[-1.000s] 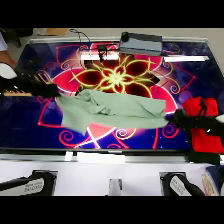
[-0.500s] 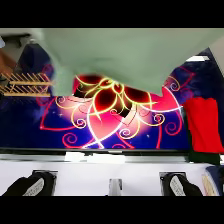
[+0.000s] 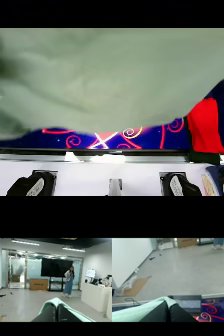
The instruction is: Fold the shirts.
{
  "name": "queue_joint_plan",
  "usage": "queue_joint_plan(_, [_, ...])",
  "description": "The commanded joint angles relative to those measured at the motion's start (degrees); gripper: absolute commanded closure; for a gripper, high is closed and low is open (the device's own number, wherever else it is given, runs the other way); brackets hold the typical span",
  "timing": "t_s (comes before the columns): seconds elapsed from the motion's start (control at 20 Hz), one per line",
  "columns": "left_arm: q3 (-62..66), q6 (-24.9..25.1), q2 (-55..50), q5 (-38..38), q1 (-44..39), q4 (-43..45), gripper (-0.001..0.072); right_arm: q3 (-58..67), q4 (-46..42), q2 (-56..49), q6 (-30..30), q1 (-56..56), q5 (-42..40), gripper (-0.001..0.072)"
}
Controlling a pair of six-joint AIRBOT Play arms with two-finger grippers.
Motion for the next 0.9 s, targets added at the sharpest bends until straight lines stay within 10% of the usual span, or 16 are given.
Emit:
queue_joint_plan(0.0, [-0.72, -0.02, -1.79, -6.73, 0.00, 5.95, 0.0678, -0.07, -2.89, -3.48, 2.10, -0.02, 11.50, 0.0686])
queue_joint_plan(0.2, [-12.46, -0.04, -9.33, -21.77, -0.02, 9.29, 0.0677, -12.28, -4.20, -13.31, 1.14, 0.09, 25.92, 0.0688])
queue_joint_plan(0.35, [-29.29, 0.00, -14.45, -19.71, -0.02, 2.43, 0.0678, -28.98, -17.79, -19.37, -0.15, 8.20, 23.93, 0.0689])
queue_joint_plan(0.85, [-39.80, 0.20, -36.17, 2.80, -0.26, -8.37, 0.0676, -37.44, -27.71, -30.97, 19.10, 21.59, -34.91, 0.0686])
